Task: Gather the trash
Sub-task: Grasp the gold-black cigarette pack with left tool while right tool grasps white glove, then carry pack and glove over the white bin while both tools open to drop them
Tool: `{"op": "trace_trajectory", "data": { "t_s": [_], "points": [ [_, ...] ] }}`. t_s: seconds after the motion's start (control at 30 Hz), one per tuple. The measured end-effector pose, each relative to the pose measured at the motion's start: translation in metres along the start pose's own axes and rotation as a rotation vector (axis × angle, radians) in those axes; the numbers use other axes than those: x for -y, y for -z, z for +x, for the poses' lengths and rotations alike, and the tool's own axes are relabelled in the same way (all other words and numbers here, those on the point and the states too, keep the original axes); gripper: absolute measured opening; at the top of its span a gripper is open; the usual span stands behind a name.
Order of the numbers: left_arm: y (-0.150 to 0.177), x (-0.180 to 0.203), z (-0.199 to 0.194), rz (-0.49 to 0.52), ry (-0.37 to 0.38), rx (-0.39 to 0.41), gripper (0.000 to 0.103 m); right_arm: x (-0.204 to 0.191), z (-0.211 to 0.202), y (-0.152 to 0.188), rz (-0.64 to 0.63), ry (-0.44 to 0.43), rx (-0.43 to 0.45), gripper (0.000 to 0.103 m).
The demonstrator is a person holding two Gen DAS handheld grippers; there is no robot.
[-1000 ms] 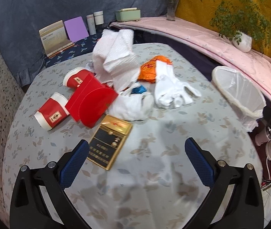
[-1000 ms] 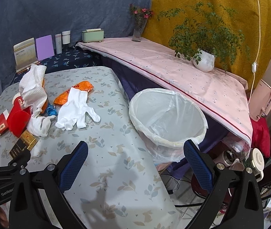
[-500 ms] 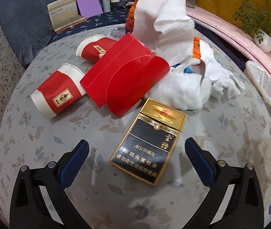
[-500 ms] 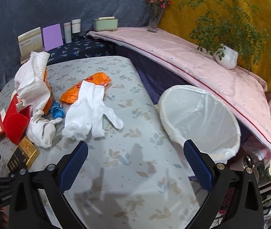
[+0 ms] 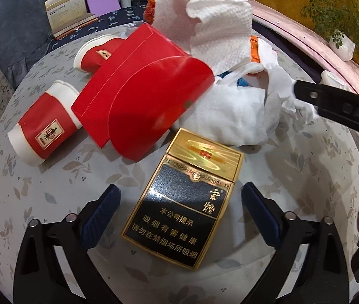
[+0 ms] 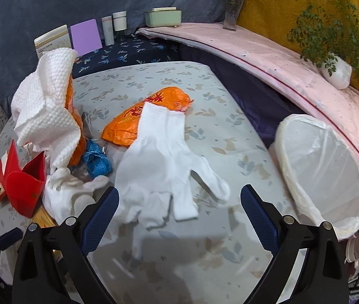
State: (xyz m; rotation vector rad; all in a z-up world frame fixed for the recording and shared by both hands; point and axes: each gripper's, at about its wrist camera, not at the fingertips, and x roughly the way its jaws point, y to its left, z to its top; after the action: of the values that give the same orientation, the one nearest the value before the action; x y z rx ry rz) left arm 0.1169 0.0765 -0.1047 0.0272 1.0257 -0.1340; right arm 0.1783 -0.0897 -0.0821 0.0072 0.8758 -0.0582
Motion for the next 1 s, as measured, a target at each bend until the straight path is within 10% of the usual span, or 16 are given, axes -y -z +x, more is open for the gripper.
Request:
{"op": "trace_trajectory", "data": {
  "t_s": [0.43,1.0],
  "points": [
    [-0.007,0.011,-0.006,0.030,0.074,0.003,0.056,-0.011,0.024,0.011,-0.026,-0.067,-0.071,0.026],
    [-0.008,0.050,-0.041,0.047,0.161,0.041,0.054,0.050,-0.064,0.020,0.054,-0.028,0.052,0.017]
  ]
}}
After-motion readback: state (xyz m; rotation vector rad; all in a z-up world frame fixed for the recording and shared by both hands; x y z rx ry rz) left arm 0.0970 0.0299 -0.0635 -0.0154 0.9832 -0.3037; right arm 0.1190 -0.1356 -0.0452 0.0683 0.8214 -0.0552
